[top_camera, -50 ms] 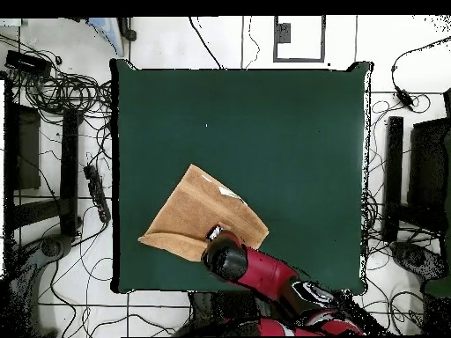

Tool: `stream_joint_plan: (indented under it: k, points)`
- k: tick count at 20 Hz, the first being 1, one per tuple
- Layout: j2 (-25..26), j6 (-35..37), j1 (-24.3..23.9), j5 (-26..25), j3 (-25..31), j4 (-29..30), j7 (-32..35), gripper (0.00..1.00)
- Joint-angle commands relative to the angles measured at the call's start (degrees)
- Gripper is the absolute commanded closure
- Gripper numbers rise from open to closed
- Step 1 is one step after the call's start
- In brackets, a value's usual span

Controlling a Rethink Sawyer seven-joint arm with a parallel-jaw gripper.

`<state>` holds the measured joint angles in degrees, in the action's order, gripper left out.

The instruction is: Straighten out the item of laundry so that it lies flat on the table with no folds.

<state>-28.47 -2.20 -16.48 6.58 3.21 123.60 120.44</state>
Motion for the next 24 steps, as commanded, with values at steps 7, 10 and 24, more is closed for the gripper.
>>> stream_joint_plan:
  k: [7, 10, 24]
  points:
    - [-0.06, 0.96, 2.00, 4.08, 9.75, 3.27, 14.12, 1.00]
    - [-3.85, 3.23, 2.98, 5.25, 9.32, 5.85, 15.19, 1.00]
    - [-13.09, 8.69, -0.25, 5.98, 9.58, 14.74, 12.98, 1.00]
